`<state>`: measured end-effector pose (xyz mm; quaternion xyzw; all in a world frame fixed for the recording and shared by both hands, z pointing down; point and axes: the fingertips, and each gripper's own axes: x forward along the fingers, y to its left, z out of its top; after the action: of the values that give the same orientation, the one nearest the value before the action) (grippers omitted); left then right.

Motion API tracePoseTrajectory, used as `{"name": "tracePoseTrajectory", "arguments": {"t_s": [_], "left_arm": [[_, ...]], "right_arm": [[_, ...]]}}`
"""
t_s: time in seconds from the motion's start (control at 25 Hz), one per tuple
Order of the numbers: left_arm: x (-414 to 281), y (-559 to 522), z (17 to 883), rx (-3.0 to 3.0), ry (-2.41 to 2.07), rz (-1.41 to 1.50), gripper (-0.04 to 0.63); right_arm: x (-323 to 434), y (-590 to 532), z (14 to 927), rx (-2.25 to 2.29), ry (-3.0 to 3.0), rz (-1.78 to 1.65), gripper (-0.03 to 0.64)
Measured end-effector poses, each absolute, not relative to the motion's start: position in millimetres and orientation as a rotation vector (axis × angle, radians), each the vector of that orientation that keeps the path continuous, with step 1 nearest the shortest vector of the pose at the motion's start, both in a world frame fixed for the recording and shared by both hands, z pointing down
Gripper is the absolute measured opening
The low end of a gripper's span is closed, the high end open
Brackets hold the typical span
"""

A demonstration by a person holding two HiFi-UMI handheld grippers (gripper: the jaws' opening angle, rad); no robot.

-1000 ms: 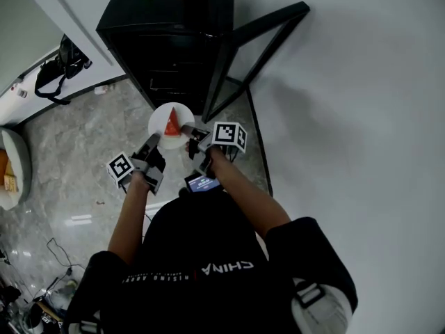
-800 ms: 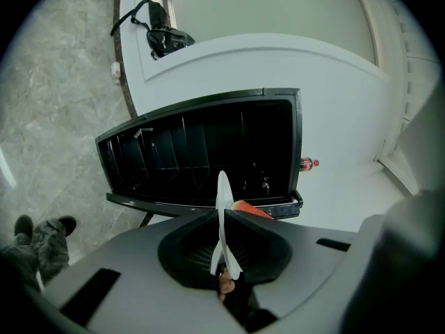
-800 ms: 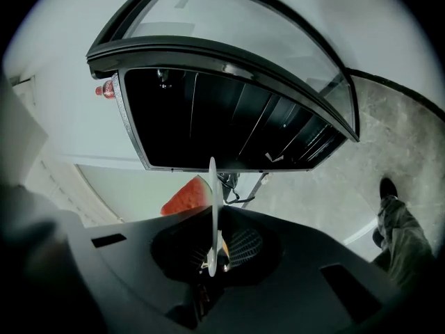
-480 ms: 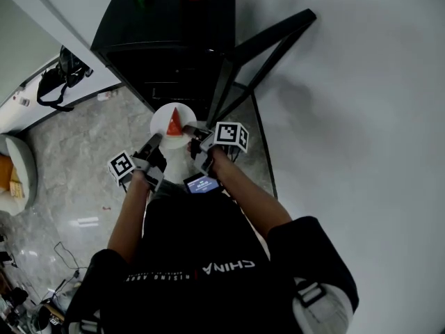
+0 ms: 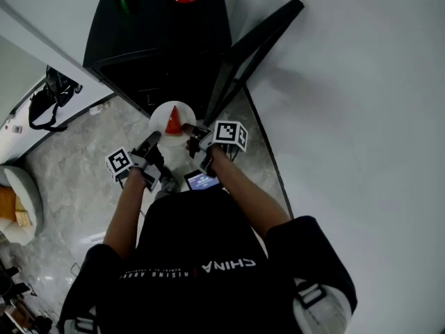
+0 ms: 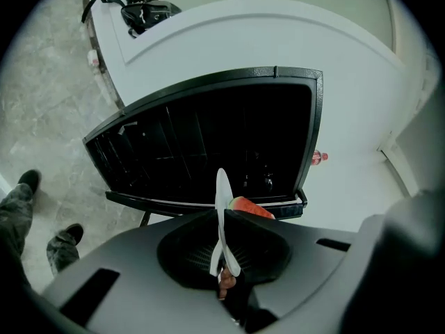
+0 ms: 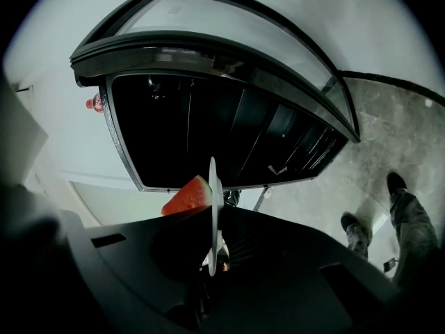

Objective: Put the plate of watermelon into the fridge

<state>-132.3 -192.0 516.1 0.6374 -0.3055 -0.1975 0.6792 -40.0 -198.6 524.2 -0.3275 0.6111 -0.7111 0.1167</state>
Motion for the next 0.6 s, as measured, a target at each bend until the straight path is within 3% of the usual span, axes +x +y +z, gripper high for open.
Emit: {"name": "tracePoseTrajectory", "arguments": {"t_s": [0.6], "left_arm": [[-129.0,-211.9,502.3,1.488,-0.619,-0.405,0.028]], "right_arm": [[-35.2,-209.1,509.7,-1.060,1.741,-1.960,0.029]]}}
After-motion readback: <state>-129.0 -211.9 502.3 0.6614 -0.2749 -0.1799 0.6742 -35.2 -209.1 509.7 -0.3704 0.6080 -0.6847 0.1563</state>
